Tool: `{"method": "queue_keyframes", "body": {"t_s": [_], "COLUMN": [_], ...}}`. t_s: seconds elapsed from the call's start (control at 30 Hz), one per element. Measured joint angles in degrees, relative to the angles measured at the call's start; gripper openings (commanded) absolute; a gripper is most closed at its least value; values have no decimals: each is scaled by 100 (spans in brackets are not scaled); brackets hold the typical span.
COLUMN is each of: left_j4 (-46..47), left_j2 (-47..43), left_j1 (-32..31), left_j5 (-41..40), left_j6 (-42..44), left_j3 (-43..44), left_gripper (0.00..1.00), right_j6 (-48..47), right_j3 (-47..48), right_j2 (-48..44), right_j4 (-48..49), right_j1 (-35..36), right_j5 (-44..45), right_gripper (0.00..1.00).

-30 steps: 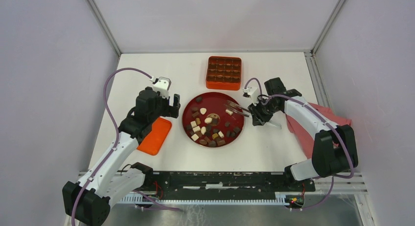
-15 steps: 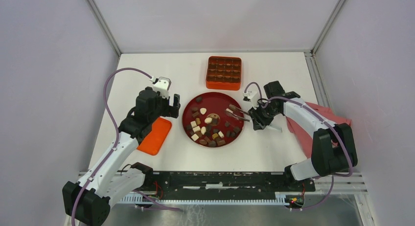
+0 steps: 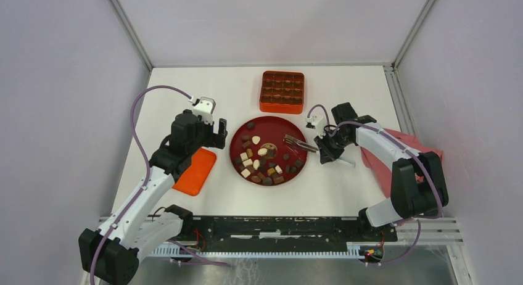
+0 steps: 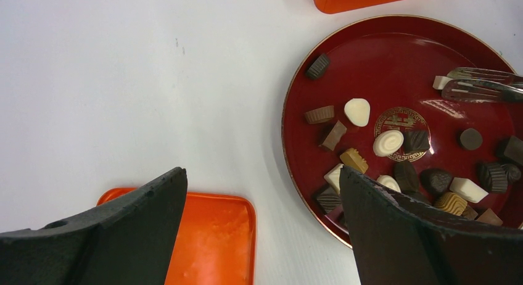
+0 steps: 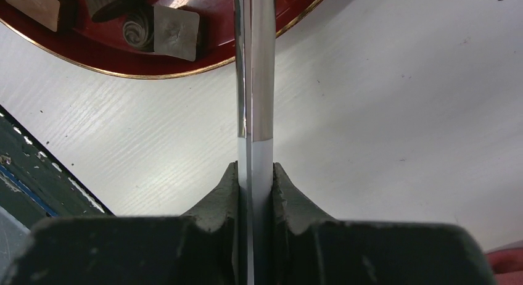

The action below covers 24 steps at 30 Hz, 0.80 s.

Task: Pack the chocolate
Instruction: Pick up the fake chocolate from the plate.

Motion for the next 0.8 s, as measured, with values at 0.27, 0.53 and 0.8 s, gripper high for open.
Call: {"method": "queue_keyframes", "body": {"t_s": [0.27, 0.53, 0.8], "left_j4": [-2, -2, -2], "left_j2": [0, 0, 0], "left_j1": [0, 0, 0], "left_j5": [0, 0, 0], "left_j6": [2, 2, 2], "left_j3": [0, 0, 0], "left_gripper": [98, 98, 98], "right_j6": [7, 7, -42], "right_j3": [0, 0, 0], "right_j2": [-22, -22, -7], "right_j4": [22, 17, -11], "right_j1": [-2, -76, -98], "right_j5": [-2, -57, -17], "right_gripper": [0, 9, 30]}}
